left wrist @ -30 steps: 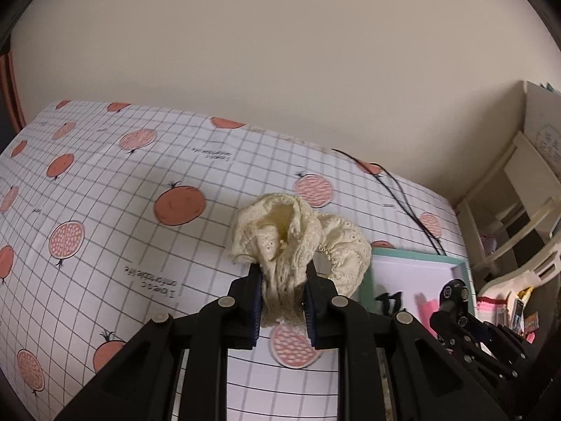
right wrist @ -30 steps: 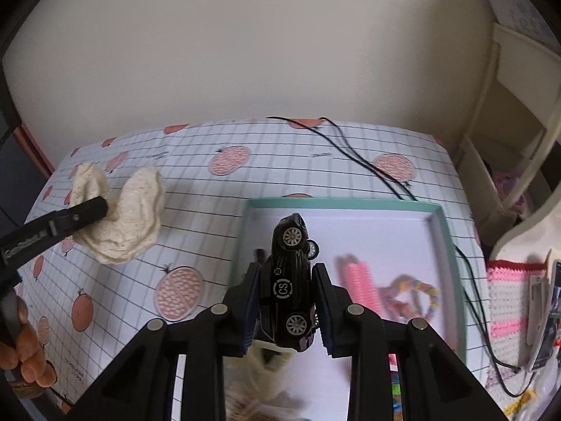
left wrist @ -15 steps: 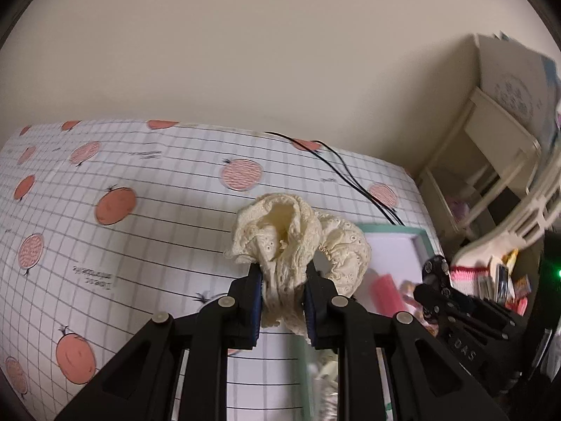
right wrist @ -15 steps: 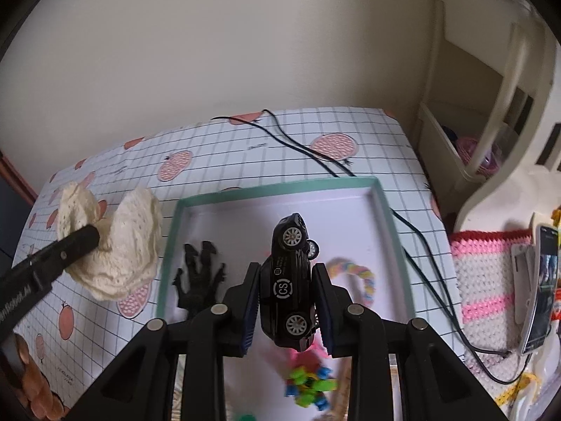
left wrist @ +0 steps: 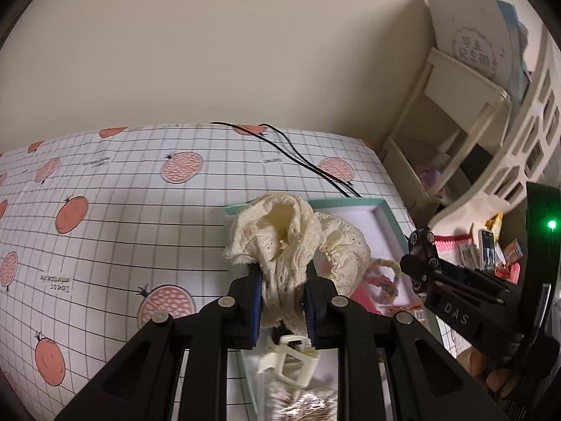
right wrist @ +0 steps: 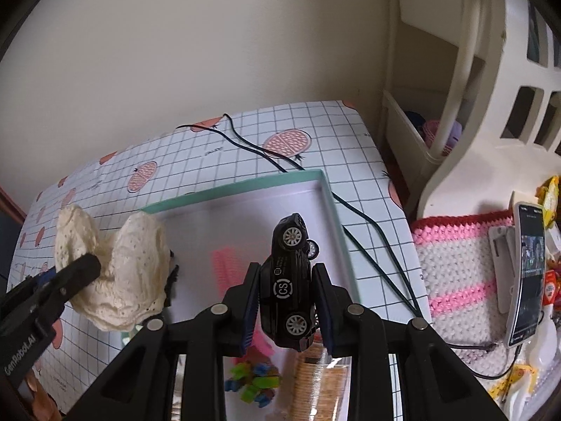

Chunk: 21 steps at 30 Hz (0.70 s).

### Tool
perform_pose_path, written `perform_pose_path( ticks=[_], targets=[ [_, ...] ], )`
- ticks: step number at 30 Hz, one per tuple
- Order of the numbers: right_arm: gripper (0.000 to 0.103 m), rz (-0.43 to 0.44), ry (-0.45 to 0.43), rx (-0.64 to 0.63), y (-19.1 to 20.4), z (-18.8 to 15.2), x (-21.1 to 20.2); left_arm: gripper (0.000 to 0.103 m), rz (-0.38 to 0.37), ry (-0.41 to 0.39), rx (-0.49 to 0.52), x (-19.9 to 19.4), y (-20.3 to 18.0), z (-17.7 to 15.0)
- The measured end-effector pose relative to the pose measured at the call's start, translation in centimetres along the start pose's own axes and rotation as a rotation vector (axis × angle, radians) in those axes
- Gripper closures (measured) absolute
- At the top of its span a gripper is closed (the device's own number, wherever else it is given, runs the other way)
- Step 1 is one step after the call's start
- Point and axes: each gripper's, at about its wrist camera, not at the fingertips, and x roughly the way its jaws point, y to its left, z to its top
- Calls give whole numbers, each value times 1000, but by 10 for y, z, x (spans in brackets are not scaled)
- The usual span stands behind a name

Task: Organize objects
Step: 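Carry the black car and lace scrunchie over the white tray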

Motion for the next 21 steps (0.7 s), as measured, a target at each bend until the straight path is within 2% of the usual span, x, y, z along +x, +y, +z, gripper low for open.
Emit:
perform_pose_path(
  ticks=[12,21],
  targets=[
    [72,-22,39,-18,-1,-8,17,82,8,42,66,17,-15,-12],
    [72,-28,60,-36,3,-12,24,82,21,94,58,31,-14,-20]
  ],
)
